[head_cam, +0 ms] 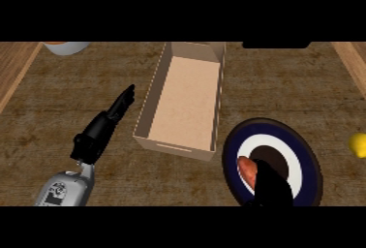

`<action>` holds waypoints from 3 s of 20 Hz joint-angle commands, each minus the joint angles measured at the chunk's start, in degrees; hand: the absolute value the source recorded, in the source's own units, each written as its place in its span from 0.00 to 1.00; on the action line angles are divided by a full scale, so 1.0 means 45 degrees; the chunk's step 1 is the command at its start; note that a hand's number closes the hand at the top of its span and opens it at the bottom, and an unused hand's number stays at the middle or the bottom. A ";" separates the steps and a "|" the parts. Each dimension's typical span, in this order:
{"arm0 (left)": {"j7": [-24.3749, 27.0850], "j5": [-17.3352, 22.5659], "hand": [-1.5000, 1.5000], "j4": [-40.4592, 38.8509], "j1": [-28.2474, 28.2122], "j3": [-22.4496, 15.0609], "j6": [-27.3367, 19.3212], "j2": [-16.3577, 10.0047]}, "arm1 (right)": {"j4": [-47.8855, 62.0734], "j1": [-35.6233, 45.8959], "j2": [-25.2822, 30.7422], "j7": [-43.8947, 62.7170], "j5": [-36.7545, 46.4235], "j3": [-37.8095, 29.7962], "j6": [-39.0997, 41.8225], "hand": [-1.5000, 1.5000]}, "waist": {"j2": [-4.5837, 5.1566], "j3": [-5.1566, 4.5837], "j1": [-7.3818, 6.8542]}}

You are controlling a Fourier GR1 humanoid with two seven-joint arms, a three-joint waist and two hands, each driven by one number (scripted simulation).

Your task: Pick the sweet potato from the plate and place it in the cardboard box

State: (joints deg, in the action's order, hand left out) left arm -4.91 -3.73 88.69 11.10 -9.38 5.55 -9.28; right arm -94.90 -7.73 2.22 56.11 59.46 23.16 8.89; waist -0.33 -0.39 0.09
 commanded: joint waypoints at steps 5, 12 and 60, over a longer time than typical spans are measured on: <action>0.0375 -0.0431 0.50 -0.0479 -0.0010 0.0081 0.0062 0.0498 | 0.1042 0.0316 -0.0052 -0.0456 0.0583 0.0338 -0.0370 1.00 | 0.0073 0.0086 -0.0004; 0.0249 -0.0112 0.50 -0.0340 0.0553 -0.0733 0.0814 0.0568 | -0.0658 0.3687 0.2776 -0.8680 -0.0347 0.5102 0.2754 1.00 | 0.0217 0.0159 -0.2729; -0.0081 -0.0186 0.50 -0.0229 0.0532 0.0545 0.0830 0.0212 | 0.7112 1.4705 0.7544 -2.2544 -1.2724 -0.0716 0.4387 1.00 | 0.0120 0.0078 -0.0253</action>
State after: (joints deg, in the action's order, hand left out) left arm -4.93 -5.04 88.50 11.75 -8.13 8.32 -7.73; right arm -66.51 54.44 39.99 -45.56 2.51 19.92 22.64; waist 0.24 -0.04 -1.50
